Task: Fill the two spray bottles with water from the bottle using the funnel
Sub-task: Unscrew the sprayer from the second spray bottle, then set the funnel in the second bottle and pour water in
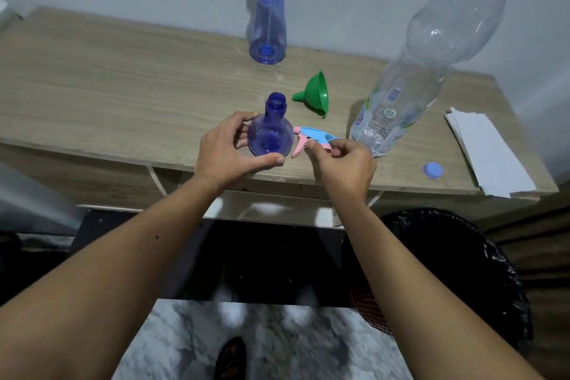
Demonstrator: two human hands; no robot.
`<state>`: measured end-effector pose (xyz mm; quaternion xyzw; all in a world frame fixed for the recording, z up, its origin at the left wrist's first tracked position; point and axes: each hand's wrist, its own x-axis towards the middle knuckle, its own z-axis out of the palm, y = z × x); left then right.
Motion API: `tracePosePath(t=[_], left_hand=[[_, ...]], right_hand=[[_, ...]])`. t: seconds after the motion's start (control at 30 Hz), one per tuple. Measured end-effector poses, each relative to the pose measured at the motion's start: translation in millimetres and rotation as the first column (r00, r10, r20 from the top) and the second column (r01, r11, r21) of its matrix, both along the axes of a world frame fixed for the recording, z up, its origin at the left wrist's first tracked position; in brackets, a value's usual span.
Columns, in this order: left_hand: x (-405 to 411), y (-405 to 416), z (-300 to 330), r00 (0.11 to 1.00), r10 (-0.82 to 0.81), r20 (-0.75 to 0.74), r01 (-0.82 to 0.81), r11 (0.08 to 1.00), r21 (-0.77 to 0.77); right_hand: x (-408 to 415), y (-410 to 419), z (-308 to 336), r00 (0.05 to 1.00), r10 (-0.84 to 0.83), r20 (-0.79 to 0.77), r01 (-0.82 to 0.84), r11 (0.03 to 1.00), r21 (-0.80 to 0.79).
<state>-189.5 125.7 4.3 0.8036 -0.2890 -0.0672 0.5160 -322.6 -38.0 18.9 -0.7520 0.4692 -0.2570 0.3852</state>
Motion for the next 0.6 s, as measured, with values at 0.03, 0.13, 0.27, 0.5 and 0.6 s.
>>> tracePosePath(t=[0.03,0.13,0.27,0.5,0.6], left_hand=[[0.2,0.1,-0.2,1.0,-0.001,-0.002,0.001,1.0,0.0],[0.5,0.3,-0.5,1.0,0.002,-0.018,-0.002,1.0,-0.003],[0.4,1.1,0.0,0.999,0.001,-0.036,-0.002,1.0,-0.014],[0.6,0.9,2.1,0.999,0.002,-0.037,-0.001,1.0,0.005],[0.4,-0.2,2.2,1.0,-0.003,-0.007,0.003,1.0,0.023]], right_hand=[[-1.5,0.5,-1.2,1.0,-0.005,0.003,0.005,1.0,-0.01],[-7.9,1.7,6.5,0.999,0.014,0.044,-0.013,0.999,-0.039],[-1.4,-1.1,20.7,0.985,0.1,0.144,-0.085,0.99,-0.111],[46.6,-17.1,29.2,0.973,0.205,0.109,-0.174,0.954,-0.246],[63.5,-26.1,25.9,0.978,0.202,0.047,-0.18,0.94,-0.29]])
